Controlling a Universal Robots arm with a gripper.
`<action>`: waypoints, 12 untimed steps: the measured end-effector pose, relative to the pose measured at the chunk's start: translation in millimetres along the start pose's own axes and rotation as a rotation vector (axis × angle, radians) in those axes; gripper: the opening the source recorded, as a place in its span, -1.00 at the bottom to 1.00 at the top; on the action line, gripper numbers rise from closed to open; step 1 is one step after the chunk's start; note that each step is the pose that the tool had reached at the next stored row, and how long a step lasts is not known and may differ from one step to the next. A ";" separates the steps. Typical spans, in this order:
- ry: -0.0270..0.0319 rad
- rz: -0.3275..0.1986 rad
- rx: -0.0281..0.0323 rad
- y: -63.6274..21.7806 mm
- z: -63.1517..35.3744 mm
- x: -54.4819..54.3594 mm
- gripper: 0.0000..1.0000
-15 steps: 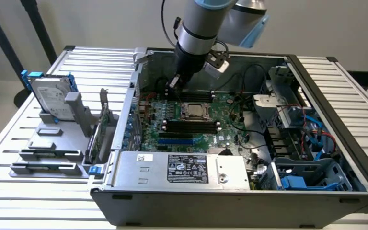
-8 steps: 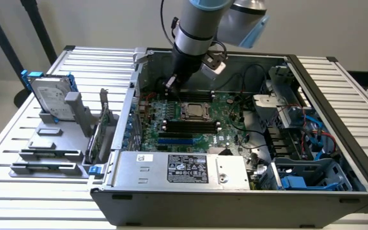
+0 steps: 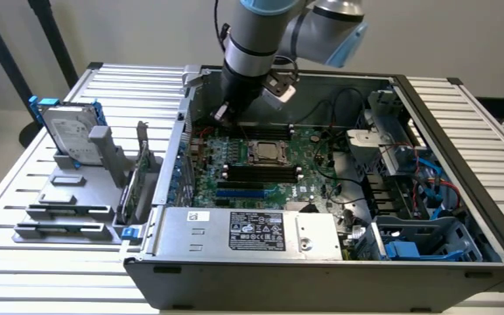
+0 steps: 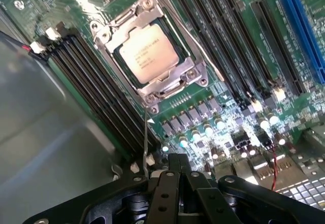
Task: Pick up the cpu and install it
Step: 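Install the first cpu locking lever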
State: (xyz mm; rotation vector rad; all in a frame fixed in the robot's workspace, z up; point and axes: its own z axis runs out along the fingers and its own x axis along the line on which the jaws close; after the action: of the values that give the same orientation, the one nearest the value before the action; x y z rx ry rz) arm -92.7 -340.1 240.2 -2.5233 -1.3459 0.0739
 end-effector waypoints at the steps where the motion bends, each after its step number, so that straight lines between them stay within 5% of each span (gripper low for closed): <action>1: 0.0054 0.002 0.0028 -1.5 0.3 -1.0 -0.79; 5: 0.0299 0.013 0.0111 -3.2 0.6 -2.2 -0.79; 12: 0.0638 0.057 0.0119 -3.3 0.5 -2.2 -0.79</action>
State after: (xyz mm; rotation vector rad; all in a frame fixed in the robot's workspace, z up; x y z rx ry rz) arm -96.7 -340.1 240.4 -2.5319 -1.2461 0.0127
